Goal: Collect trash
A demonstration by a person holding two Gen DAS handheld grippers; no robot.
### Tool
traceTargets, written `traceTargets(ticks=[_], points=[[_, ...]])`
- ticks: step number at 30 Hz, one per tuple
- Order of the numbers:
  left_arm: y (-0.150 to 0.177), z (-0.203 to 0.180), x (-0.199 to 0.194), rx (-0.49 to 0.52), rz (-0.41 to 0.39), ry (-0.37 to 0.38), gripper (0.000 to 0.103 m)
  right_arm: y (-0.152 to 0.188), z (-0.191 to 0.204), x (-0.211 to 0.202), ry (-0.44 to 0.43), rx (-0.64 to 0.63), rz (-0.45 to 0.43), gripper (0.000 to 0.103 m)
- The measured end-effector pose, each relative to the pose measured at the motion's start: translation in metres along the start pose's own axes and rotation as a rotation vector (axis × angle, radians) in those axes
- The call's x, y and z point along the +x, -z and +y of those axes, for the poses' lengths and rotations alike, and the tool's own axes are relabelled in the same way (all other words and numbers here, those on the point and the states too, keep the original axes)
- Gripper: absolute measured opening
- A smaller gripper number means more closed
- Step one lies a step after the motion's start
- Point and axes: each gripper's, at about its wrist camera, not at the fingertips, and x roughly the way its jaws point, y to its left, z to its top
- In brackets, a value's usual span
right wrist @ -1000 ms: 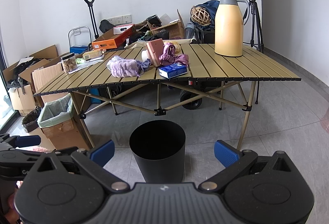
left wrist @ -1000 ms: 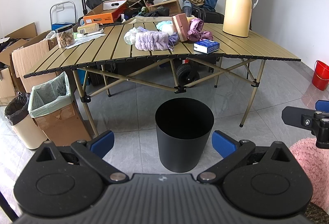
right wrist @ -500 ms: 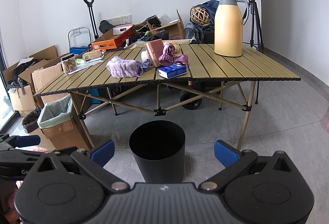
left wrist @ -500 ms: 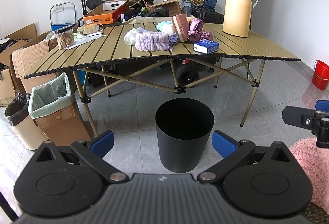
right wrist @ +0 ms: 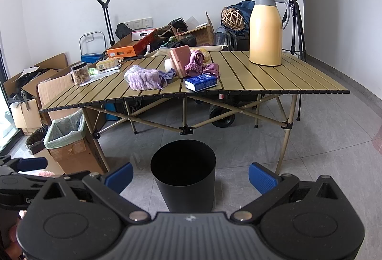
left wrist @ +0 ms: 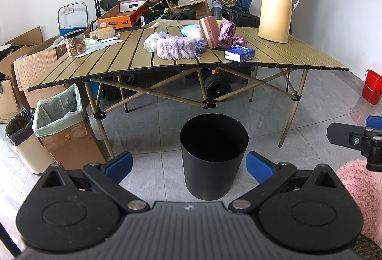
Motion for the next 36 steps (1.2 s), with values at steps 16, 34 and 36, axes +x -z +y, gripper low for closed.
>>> traceTargets(ticks=[16, 34, 36], points=[[-0.045, 0.006, 0.02, -0.011, -0.091, -0.002, 0.103, -0.033, -0.003, 0.018, 0.005, -0.004, -0.084, 0.103], [-0.116, 0.009, 0.097, -0.034, -0.177, 0.006, 0.103, -0.091, -0.017, 0.111, 0.003, 0.023, -0.118, 0.103], [-0.125, 0.01, 0.106, -0.042, -0.187, 0.005, 0.103, -0.098, -0.018, 0.122, 0.003, 0.022, -0.127, 0.103]])
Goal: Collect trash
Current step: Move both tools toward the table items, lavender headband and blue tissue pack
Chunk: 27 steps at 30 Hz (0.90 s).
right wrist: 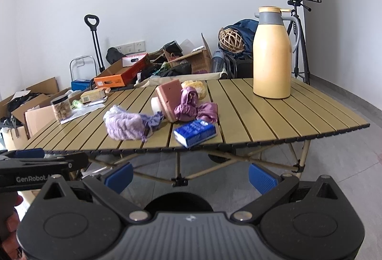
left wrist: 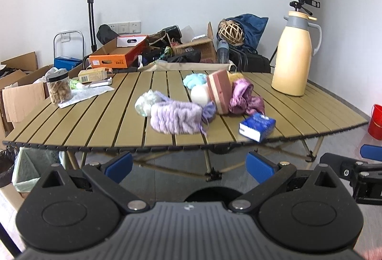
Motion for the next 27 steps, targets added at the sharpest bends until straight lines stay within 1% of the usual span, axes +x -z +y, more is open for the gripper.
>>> traceTargets(ticks=[7, 14, 20, 23, 27], points=[[-0.023, 0.004, 0.034, -0.053, -0.03, -0.006, 0.103, -0.018, -0.003, 0.038, 0.007, -0.009, -0.045, 0.103], [-0.039, 0.008, 0.067, -0.107, -0.061, -0.045, 0.103, -0.032, -0.011, 0.082, 0.008, -0.003, -0.064, 0.103], [-0.049, 0.016, 0.098, -0.14, -0.057, -0.068, 0.103, -0.03, -0.011, 0.124, 0.009, -0.08, -0.092, 0.103], [-0.049, 0.018, 0.113, -0.138, -0.05, -0.073, 0.103, -0.026, -0.01, 0.152, 0.025, -0.107, -0.075, 0.103], [-0.048, 0.019, 0.132, -0.129, -0.039, -0.076, 0.103, -0.017, -0.011, 0.184, 0.013, -0.116, -0.055, 0.103]])
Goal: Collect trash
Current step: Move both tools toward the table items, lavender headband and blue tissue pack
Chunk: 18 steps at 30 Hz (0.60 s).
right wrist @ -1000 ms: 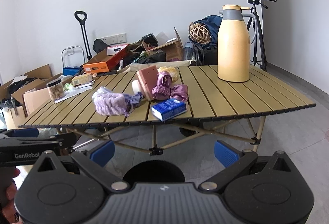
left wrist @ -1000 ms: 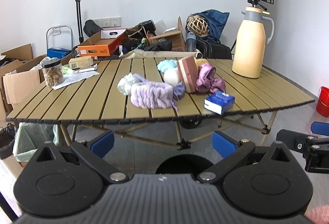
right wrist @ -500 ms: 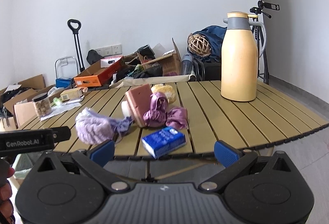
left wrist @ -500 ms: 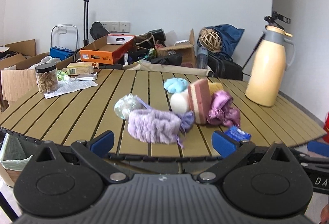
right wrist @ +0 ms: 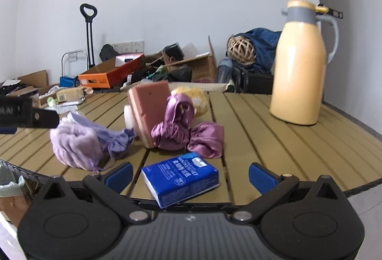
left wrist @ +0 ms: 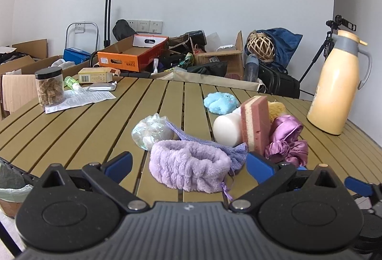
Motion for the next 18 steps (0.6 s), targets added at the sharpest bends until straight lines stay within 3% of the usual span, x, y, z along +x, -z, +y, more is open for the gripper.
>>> traceTargets(ticks=[10, 13, 18], points=[[0.01, 0.008, 0.024, 0.018, 0.034, 0.027, 0.103, 0.004, 0.005, 0.045, -0.002, 0.051, 0.005, 0.102], [0.01, 0.012, 0.027, 0.009, 0.047, 0.039, 0.103, 0.005, 0.007, 0.051, -0.026, 0.066, 0.021, 0.089], [0.012, 0.012, 0.03, 0.025, 0.04, 0.053, 0.103, 0.004, 0.014, 0.047, -0.016, 0.053, 0.028, 0.086]])
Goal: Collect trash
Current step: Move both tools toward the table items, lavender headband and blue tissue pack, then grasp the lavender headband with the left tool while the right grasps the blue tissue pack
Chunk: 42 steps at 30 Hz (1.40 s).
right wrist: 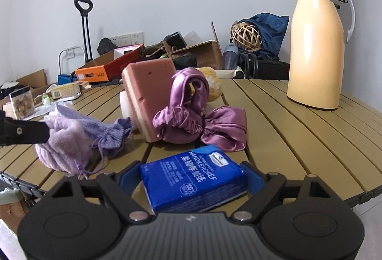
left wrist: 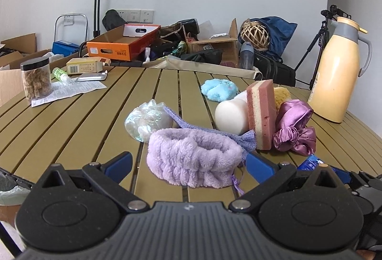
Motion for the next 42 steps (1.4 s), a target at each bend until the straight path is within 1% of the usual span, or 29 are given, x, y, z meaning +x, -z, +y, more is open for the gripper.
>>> traceTargets(ticks=[4, 7, 14, 19, 25, 27, 31, 36, 37, 38, 39, 40, 41, 42], points=[[-0.001, 0.002, 0.01, 0.005, 0.005, 0.027, 0.103, -0.003, 0.001, -0.011, 0.025, 0.005, -0.024, 0.085], [-0.003, -0.001, 0.017, 0.023, 0.005, 0.037, 0.103, -0.002, -0.003, -0.019, 0.029, 0.024, -0.034, 0.085], [-0.005, -0.011, 0.037, 0.024, 0.017, -0.004, 0.103, -0.003, -0.013, -0.025, 0.042, 0.044, -0.041, 0.085], [-0.002, -0.004, 0.048, 0.005, 0.038, -0.017, 0.103, -0.003, -0.018, -0.027, 0.054, 0.058, -0.043, 0.086], [0.002, 0.007, 0.053, -0.034, 0.047, 0.032, 0.103, -0.002, -0.018, -0.029, 0.059, 0.068, -0.044, 0.086], [0.002, 0.013, 0.054, -0.064, 0.053, 0.058, 0.099, -0.002, -0.018, -0.03, 0.059, 0.067, -0.048, 0.086], [0.001, 0.024, 0.054, -0.132, 0.056, 0.086, 0.086, -0.002, -0.018, -0.031, 0.056, 0.064, -0.048, 0.086], [0.001, 0.031, 0.054, -0.169, 0.064, 0.084, 0.075, 0.0, -0.015, -0.033, 0.052, 0.051, -0.046, 0.086], [0.001, 0.031, 0.053, -0.168, 0.062, 0.085, 0.071, 0.0, -0.015, -0.033, 0.05, 0.049, -0.047, 0.086], [0.001, 0.031, 0.053, -0.166, 0.061, 0.087, 0.062, -0.001, -0.014, -0.033, 0.049, 0.046, -0.047, 0.086], [0.001, 0.03, 0.052, -0.165, 0.064, 0.092, 0.058, -0.001, -0.014, -0.034, 0.048, 0.044, -0.048, 0.086], [0.001, 0.03, 0.051, -0.166, 0.069, 0.1, 0.048, -0.001, -0.014, -0.034, 0.047, 0.043, -0.048, 0.086], [0.0, 0.03, 0.05, -0.172, 0.075, 0.113, 0.04, -0.001, -0.014, -0.034, 0.047, 0.043, -0.049, 0.086], [0.0, 0.031, 0.048, -0.181, 0.083, 0.123, 0.038, -0.001, -0.013, -0.034, 0.047, 0.043, -0.049, 0.086]])
